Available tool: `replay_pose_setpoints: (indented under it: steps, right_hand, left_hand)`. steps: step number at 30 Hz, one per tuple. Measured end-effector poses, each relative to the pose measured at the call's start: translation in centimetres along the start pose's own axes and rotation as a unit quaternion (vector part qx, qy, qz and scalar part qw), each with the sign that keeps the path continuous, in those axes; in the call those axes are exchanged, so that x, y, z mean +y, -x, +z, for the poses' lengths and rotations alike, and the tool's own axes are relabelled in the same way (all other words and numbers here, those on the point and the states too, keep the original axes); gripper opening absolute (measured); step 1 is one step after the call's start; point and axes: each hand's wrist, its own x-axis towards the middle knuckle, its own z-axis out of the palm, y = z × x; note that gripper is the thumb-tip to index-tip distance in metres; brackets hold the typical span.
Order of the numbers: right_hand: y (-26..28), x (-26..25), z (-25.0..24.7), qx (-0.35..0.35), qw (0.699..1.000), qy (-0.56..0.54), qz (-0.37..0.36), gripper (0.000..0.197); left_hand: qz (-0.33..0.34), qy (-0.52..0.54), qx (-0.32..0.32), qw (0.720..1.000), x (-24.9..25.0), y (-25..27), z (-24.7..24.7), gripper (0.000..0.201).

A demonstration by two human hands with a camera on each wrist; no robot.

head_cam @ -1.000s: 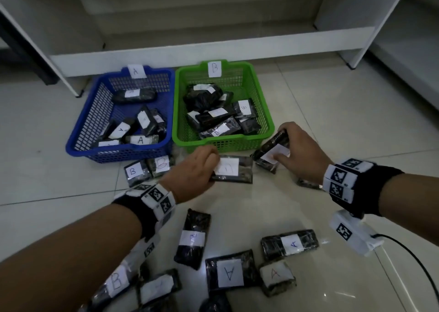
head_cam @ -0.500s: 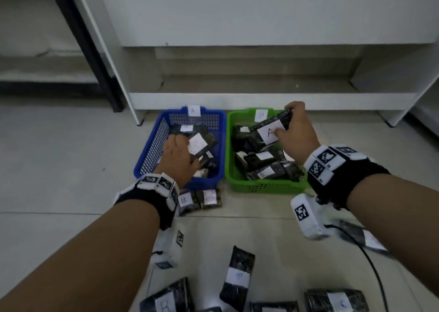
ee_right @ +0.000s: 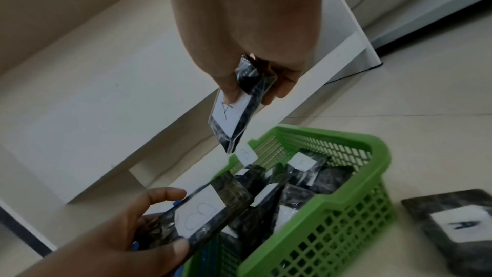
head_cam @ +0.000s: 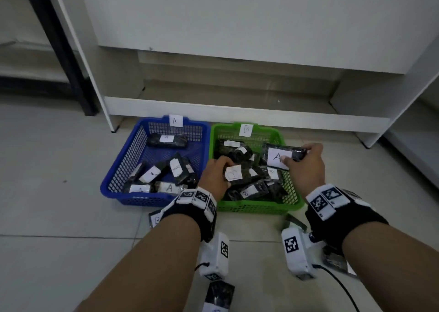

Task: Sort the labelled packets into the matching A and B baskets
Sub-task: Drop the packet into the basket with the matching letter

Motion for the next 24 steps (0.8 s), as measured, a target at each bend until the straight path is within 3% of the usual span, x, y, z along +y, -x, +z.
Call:
replay_pose_setpoints:
  steps: [5, 7, 10, 13, 16, 19, 24]
  right_hand:
    - [-0.7, 2.5, -1.4, -0.008, 1.0, 0.011, 0.026, 0.042]
    - [-0.7, 3.2, -1.4, -0.013, 0.999, 0.012, 0.038, 0.044]
    - [-0.6, 3.8, -0.9, -0.03, 0.999, 0.014, 0.032, 0.044]
    - [-0.2, 4.3, 0.3, -0.054, 0.998, 0.018, 0.023, 0.044]
    - [0.3, 4.3, 2.2, -0.078, 0.996, 0.037, 0.012, 0.037]
    - [1.0, 3.2, 5.2, -0.071, 0.997, 0.028, 0.016, 0.032]
    - [4.0, -0.3, 12.0, -0.099, 0.995, 0.007, 0.016, 0.03]
  left_hand:
    - [0.006, -0.016, -0.033, 0.999, -0.5, -1.0, 3.1, 0.038]
    - [0.02, -0.092, -0.06, 0.994, -1.1, -1.2, 4.2, 0.035]
    - [0.051, -0.309, -0.09, 0.946, -2.0, -1.2, 4.5, 0.034]
    - [0.075, -0.343, -0.075, 0.933, -2.2, -1.2, 3.4, 0.037]
    - [0.078, -0.318, -0.037, 0.944, -2.5, -0.9, 1.2, 0.036]
    - [0.068, -0.348, -0.022, 0.935, -4.6, 0.2, -2.6, 0.035]
    - [-0.012, -0.385, -0.005, 0.923, -11.7, 4.1, -10.2, 0.033]
